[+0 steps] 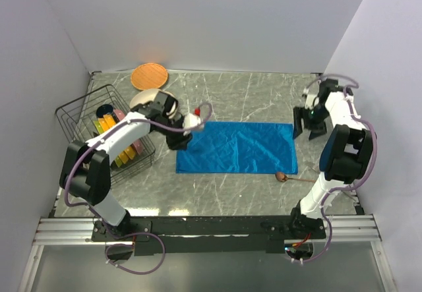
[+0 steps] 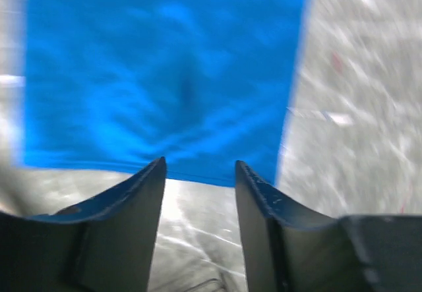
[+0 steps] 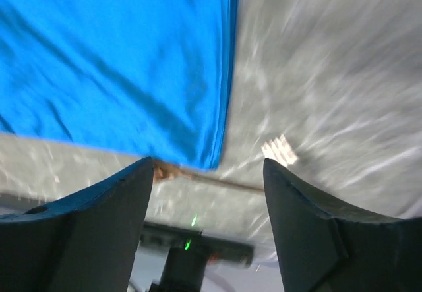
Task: Fold the napkin into a case and place the utensils inside
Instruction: Smooth out the top corner of the square-folded napkin at the center of the board.
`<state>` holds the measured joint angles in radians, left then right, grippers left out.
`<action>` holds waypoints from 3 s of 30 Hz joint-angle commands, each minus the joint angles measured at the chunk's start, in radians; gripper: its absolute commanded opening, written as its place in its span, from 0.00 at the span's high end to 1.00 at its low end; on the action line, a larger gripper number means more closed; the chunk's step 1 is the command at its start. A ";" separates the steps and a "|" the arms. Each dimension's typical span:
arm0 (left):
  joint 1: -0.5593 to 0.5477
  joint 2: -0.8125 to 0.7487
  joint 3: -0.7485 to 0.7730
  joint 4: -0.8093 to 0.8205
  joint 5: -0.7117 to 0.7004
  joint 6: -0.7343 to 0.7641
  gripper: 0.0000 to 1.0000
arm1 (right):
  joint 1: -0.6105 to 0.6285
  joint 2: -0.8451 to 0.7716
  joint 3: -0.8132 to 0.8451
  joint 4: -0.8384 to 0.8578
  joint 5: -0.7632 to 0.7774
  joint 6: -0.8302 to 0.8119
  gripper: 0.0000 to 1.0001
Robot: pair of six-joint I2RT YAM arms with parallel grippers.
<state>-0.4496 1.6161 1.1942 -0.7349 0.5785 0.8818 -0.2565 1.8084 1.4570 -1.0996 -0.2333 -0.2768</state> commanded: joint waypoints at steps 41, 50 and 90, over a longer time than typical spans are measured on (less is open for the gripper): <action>0.040 0.608 0.611 0.141 -0.115 -0.351 0.50 | 0.290 0.347 0.240 0.299 0.075 -0.381 0.53; 0.038 0.642 0.614 0.126 -0.123 -0.340 0.60 | 0.292 0.379 0.244 0.308 0.097 -0.387 0.63; 0.026 0.111 0.293 0.898 -0.454 -0.475 0.01 | 0.232 -0.026 0.408 0.494 0.049 0.066 0.00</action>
<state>-0.4088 1.9076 1.6165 -0.1860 0.2420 0.4282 -0.0017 1.9518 1.8534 -0.6983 -0.1143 -0.3889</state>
